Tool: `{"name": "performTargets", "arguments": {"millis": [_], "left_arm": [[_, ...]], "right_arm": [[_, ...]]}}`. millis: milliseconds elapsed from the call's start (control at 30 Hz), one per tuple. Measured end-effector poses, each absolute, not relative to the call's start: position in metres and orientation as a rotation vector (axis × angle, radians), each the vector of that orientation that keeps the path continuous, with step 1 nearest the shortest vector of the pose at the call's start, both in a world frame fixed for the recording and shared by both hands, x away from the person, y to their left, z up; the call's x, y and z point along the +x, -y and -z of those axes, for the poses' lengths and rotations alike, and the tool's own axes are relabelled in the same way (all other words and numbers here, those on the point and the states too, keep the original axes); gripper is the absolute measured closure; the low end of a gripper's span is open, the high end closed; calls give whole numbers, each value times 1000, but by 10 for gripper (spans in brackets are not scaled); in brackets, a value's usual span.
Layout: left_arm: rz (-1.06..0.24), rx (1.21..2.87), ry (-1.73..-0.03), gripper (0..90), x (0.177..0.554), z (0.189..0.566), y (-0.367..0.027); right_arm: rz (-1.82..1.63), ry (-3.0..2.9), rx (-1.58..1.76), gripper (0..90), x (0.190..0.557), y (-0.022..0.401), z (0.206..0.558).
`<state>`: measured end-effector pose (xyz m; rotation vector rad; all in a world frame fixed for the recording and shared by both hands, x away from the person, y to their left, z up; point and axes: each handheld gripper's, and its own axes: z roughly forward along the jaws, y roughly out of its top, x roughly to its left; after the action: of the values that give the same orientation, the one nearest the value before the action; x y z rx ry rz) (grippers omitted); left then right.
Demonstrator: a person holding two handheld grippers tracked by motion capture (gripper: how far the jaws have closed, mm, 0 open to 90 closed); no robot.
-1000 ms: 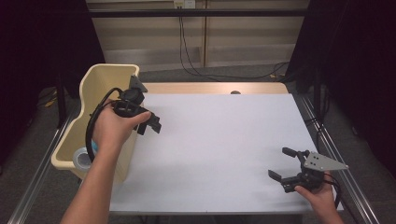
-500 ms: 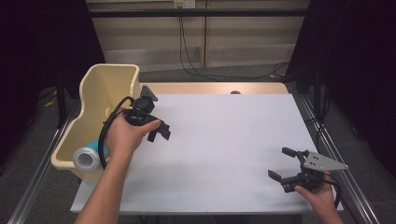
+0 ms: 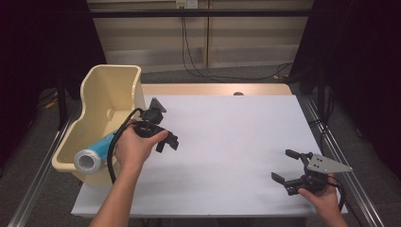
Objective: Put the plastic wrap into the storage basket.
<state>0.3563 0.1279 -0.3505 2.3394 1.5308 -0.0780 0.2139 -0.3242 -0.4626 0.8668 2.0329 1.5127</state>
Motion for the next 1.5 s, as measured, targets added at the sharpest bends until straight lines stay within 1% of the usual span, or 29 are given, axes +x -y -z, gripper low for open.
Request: {"name": "performTargets", "arguments": {"millis": [467, 733, 833, 1000, 1067, 1167, 1367, 1500], "left_arm": [[64, 2350, -1492, 88, 348, 374, -117], [28, 2328, -1471, 106, 342, 386, -114], [50, 2308, -1462, 104, 340, 392, -114], [47, 2279, -1441, 102, 337, 401, -115], [14, 2267, -1408, 105, 334, 404, -115], [-1, 2230, -1380, 106, 330, 409, -115], [-98, 2130, -1320, 104, 322, 417, -120], [-138, 2080, -1292, 106, 318, 421, -122]], "right_arm": [[-1514, -2035, 864, 12, 214, 324, 463], [-1513, -2037, 860, 12, 214, 325, 463], [-1511, -2037, 858, 12, 214, 324, 463], [-1509, -2039, 861, 12, 214, 325, 462], [-1513, -2038, 859, 12, 214, 325, 462], [-1509, -2040, 859, 12, 214, 325, 462], [-1508, -2039, 859, 12, 214, 325, 462], [-1510, -2037, 859, 12, 214, 324, 463]]}}
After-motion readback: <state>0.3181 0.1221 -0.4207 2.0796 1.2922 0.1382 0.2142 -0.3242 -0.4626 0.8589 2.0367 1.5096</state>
